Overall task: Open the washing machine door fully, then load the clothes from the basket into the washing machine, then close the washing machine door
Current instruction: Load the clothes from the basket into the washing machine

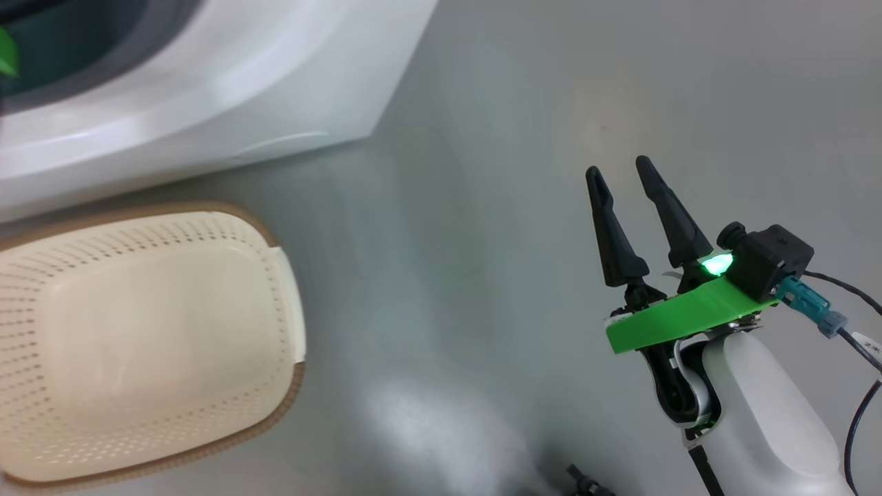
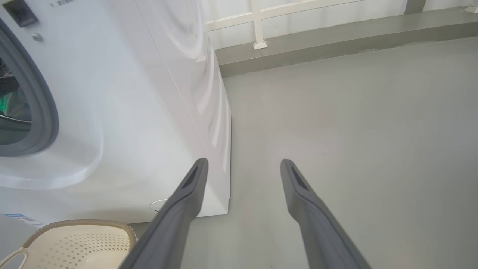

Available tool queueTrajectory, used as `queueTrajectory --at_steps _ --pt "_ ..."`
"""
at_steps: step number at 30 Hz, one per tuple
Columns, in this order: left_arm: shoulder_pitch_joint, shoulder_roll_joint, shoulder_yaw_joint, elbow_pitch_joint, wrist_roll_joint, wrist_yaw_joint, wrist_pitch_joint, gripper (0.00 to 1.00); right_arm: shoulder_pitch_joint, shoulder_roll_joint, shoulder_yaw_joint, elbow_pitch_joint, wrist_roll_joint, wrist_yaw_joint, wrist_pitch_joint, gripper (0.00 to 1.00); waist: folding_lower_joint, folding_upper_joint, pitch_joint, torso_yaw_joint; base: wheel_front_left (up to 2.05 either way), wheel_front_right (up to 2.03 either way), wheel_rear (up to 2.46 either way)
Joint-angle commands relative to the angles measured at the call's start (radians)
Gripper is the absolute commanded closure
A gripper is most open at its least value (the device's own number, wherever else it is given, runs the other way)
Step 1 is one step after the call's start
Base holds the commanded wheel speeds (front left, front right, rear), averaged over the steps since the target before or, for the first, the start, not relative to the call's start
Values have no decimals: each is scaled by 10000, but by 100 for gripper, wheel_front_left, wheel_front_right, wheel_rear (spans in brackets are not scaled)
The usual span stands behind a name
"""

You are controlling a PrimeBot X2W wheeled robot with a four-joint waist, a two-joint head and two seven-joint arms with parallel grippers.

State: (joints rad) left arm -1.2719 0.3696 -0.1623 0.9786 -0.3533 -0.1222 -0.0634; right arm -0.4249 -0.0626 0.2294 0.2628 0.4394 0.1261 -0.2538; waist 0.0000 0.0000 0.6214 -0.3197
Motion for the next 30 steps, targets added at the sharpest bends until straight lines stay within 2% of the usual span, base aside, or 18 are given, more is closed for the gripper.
queueTrajectory --at_steps 1,7,10,11,12,13,16,20,25,30 --pt "-629 608 0 -17 257 57 115 100 -87 39 204 -292 90 46 -80 0 0 0 682 -601 0 0 0" --pt "-2135 1159 -313 700 646 107 549 100 -197 103 342 -389 214 46 -80 0 0 0 1110 -976 0 0 0" --pt "-2714 1259 -463 1175 753 148 1163 100 -193 115 348 -390 240 46 -80 0 0 0 1148 -1024 0 0 0" --pt "-2875 1277 -525 1337 792 159 1414 95 -193 117 351 -388 258 46 -80 0 0 0 1145 -1029 0 0 0" --pt "-3013 1282 -582 1527 818 167 1722 57 -190 118 355 -384 289 46 -80 0 0 0 1131 -1026 0 0 0" --pt "-3127 1281 -644 1696 845 164 2002 0 -185 119 352 -377 317 46 -80 0 0 0 1110 -1016 0 0 0" --pt "-3335 1209 -639 2038 733 148 2376 0 -213 121 368 -360 372 46 -80 0 0 0 1016 -943 0 0 0" --pt "-3307 1112 -612 2212 591 109 2255 0 -262 122 398 -350 387 46 -80 0 0 0 884 -836 0 0 0" --pt "-2829 932 -360 2464 82 14 1809 0 -281 122 313 -260 272 46 -80 0 0 0 534 -607 0 0 0" --pt "-1953 680 -309 2513 -239 -46 785 0 -246 123 159 -143 59 46 -80 0 0 0 -34 -321 0 0 0"
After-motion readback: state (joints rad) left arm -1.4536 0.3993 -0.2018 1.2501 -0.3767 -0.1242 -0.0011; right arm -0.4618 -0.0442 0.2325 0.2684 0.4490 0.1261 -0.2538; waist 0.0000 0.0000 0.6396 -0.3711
